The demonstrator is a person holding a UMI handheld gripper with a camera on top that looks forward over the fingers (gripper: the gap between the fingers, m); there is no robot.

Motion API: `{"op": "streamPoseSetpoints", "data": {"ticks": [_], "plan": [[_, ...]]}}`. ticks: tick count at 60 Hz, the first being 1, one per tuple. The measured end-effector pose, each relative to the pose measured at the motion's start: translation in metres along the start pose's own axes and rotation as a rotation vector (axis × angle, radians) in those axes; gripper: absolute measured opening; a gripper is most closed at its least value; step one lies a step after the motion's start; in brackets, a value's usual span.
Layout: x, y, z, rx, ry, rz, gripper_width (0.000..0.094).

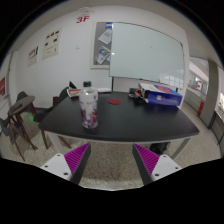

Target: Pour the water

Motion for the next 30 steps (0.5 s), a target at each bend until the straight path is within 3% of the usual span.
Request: {"op": "streamPoseSetpoints", "data": {"ticks": [17,25,30], "plan": [[-0.086,-0.098,0.116,0.159,-0.018,0.039,0.0847],[-0.087,-0.12,0.16,0.186,0.02,0.047,0.0837],[-0.09,-0.124,0.179,0.184,0.028,0.043,0.0784]]}}
Point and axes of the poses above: the point between the fingertips, and its own axes, seen from behind it with the camera up: x to the right, y down, z forward, the way the camera looks, the point moved 4 cm from there along -z, backward, against the way the camera looks, and after that the axes turned 7 degrees about -x, right-handed, at the moved point
